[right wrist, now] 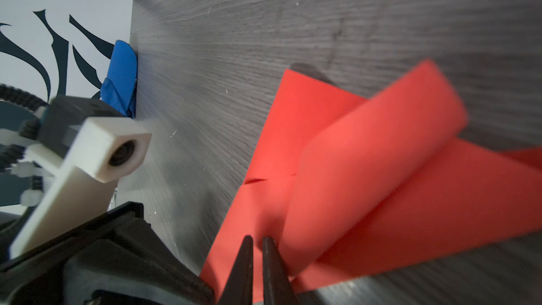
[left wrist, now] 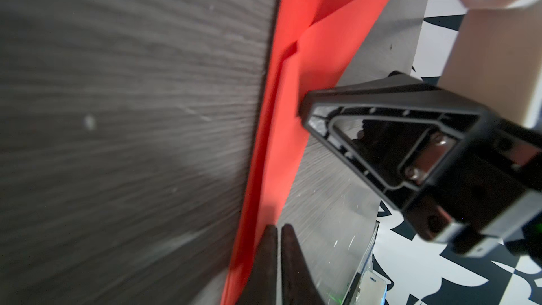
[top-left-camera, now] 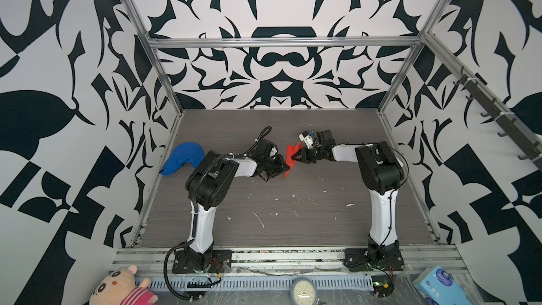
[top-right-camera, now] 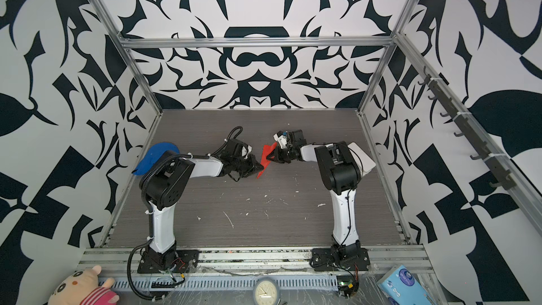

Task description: Fold a paper plane with a square sheet of paper (pick it up from the middle)

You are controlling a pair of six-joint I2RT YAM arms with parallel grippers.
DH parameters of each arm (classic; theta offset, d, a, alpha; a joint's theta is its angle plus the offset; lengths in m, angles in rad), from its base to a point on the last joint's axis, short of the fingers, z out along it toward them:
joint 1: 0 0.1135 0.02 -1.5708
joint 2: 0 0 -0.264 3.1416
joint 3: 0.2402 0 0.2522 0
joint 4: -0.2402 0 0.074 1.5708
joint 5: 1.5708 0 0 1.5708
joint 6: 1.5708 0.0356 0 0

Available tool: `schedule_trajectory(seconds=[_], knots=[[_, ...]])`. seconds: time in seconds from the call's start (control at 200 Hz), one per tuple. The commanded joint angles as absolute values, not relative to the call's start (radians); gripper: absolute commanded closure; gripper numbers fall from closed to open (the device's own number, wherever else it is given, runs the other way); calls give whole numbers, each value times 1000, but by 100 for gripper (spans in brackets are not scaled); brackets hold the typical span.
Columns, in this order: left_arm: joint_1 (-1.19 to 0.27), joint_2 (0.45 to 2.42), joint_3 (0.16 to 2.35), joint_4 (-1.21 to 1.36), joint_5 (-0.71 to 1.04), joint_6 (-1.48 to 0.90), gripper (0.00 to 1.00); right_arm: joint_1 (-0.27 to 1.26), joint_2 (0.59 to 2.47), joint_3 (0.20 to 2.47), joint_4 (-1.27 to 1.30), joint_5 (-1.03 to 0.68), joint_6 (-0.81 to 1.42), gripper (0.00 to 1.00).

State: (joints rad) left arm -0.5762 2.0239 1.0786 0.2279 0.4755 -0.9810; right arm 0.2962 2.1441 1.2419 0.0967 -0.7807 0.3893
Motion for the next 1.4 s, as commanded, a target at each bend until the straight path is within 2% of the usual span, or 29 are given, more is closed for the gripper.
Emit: schedule_trajectory(seconds=[0.0, 1.395], knots=[[-575, 2031, 1049, 241, 480, -1011, 90, 301, 2174, 1252, 42, -730, 370, 87], [-592, 1864, 839, 173, 491, -1022, 90, 301, 2183, 1262, 21, -729, 367, 86]])
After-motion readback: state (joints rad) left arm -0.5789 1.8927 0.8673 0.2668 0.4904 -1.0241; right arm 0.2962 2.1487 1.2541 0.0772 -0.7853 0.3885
